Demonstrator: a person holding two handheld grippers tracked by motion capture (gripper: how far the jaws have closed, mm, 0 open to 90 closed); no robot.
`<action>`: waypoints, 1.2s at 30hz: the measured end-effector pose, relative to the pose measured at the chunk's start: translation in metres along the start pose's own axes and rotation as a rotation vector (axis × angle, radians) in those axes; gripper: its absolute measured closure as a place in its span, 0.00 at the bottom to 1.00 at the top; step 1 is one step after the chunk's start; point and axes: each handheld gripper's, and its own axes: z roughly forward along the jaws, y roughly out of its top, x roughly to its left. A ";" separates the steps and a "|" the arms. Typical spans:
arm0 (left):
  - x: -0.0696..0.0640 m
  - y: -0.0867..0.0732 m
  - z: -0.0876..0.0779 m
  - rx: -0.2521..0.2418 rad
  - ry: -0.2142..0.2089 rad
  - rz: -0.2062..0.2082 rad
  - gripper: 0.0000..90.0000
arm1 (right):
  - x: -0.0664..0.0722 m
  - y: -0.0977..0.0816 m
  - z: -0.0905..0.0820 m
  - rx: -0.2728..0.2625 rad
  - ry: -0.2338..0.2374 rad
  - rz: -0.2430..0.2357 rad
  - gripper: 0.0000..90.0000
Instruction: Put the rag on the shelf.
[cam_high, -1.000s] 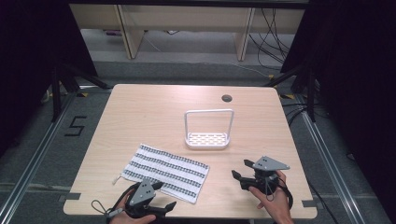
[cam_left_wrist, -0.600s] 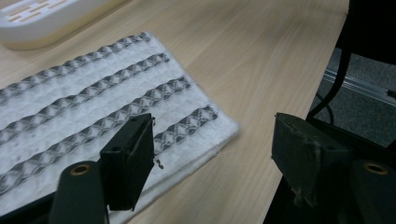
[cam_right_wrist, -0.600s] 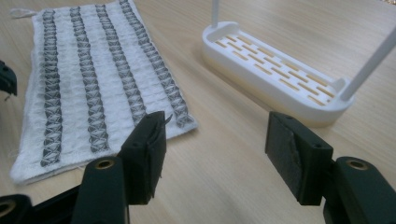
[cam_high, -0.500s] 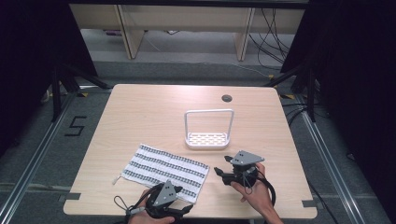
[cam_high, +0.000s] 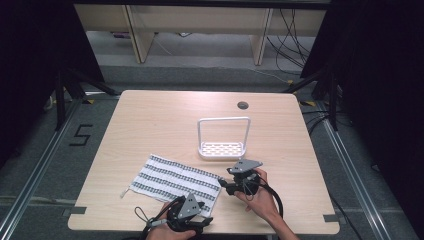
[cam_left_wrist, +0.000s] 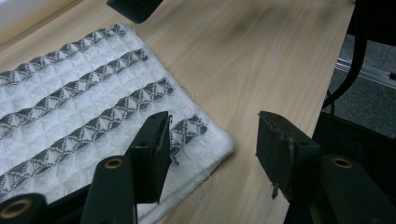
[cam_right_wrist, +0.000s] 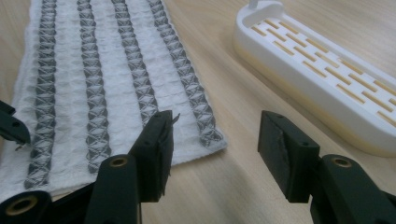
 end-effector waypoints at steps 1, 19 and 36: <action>-0.001 0.000 0.001 -0.009 -0.004 -0.016 0.50 | 0.000 0.000 0.000 0.000 0.000 0.000 0.53; 0.001 0.006 0.009 0.065 0.016 0.076 0.80 | -0.006 0.002 0.017 0.039 0.018 0.026 0.55; 0.004 0.004 0.007 0.034 0.018 0.071 0.92 | -0.005 -0.001 0.025 0.059 0.101 0.052 0.92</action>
